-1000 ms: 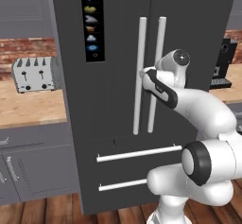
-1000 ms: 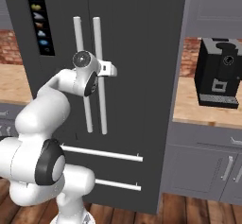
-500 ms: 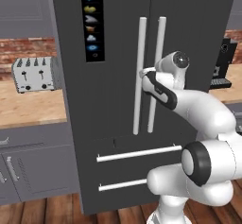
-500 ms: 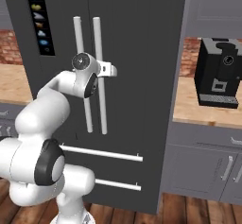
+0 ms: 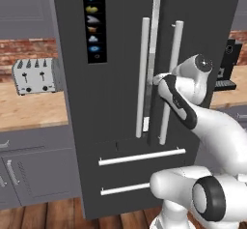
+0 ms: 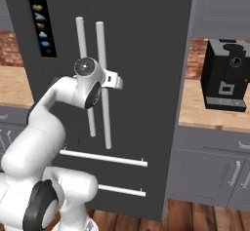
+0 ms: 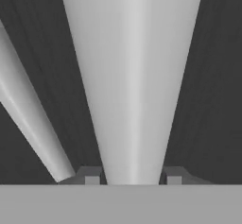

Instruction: There is a bowl on the dining counter. Grab a lemon wedge from the fridge and place it in the bowl. Then get the liquor bottle and glass cup from the cabinet and place them next to the bowl.

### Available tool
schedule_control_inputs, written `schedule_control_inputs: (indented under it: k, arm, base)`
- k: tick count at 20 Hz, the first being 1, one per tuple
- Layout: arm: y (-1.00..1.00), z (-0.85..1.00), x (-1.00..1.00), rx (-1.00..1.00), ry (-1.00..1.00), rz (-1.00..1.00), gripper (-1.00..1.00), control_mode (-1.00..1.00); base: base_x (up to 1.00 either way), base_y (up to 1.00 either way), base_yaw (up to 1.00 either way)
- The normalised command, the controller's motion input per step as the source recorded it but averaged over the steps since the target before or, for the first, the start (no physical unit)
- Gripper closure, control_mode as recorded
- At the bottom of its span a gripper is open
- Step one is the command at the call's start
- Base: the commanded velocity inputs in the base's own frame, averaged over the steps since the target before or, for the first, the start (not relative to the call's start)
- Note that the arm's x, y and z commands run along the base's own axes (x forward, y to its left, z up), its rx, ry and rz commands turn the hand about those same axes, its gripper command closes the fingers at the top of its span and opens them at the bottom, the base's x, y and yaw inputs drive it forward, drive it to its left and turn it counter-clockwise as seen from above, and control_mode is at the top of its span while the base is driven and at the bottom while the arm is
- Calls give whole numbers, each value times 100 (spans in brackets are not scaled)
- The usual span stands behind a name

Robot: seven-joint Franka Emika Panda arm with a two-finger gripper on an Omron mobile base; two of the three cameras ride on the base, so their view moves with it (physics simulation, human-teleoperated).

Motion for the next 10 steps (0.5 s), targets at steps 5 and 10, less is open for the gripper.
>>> schedule_control_inputs:
  k: [5,10]
  arm:
    - [-53,18,-100,14,0,0,100,-100]
    - [-61,20,-100,16,5,0,100,-100]
  base:
    - [0,0,0]
    - [0,0,0]
